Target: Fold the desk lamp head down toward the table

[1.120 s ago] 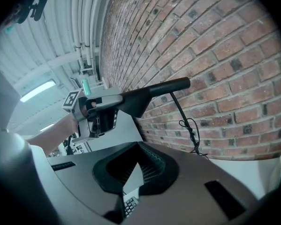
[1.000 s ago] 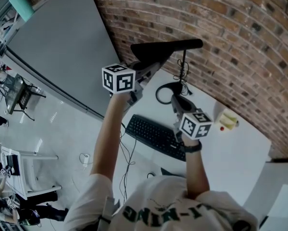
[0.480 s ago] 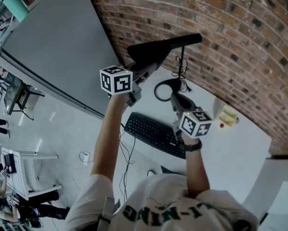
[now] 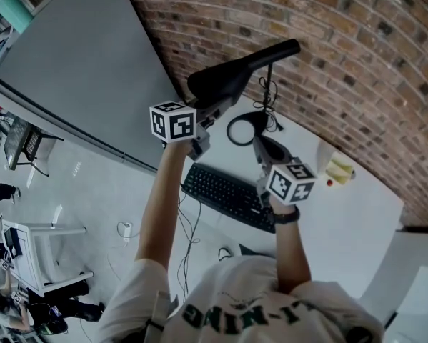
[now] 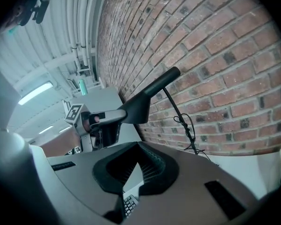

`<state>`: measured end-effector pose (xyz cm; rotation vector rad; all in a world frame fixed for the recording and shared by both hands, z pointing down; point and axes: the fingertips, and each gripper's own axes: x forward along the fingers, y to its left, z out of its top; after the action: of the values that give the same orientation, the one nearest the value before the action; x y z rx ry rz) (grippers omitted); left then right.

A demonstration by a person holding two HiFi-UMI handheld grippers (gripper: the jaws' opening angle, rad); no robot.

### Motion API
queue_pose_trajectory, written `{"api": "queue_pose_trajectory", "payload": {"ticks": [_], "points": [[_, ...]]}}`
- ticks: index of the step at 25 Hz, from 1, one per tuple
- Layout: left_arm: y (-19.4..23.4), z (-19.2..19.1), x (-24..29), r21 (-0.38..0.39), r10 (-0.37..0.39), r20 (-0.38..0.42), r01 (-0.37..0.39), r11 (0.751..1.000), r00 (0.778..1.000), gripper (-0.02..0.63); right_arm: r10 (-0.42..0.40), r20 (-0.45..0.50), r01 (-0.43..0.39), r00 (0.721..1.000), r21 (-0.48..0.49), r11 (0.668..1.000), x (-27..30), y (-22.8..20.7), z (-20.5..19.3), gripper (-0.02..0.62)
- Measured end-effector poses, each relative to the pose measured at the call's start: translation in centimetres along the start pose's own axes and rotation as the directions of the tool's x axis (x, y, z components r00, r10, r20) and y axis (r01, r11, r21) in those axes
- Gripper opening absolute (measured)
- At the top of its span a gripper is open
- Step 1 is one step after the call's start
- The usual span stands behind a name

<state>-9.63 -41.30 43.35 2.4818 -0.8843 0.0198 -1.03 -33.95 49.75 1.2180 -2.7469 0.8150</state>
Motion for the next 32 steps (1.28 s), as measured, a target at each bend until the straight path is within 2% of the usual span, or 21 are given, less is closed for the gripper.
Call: {"api": "queue_pose_trajectory", "payload": {"ticks": [6, 17, 32], "points": [[0.7, -1.4, 0.8, -0.038, -0.017, -0.008, 0.017, 0.999, 1.000, 0.008, -0.015, -0.014, 0.015, 1.000, 0.010, 1.000, 0.3, -1.0, -0.7, -0.006], [1.1, -2.6, 1.6, -0.092, -0.072, 0.028, 0.074, 0.993, 0.997, 0.008, -0.015, -0.047, 0.017, 0.999, 0.034, 0.999, 1.2, -1.9, -2.3, -0.006], [2.0, -5.1, 4.0, -0.179, -0.173, 0.159, 0.201, 0.963, 0.972, 0.011, -0.042, -0.090, 0.047, 0.995, 0.053, 0.997, 1.7, -4.2, -4.5, -0.006]]}}
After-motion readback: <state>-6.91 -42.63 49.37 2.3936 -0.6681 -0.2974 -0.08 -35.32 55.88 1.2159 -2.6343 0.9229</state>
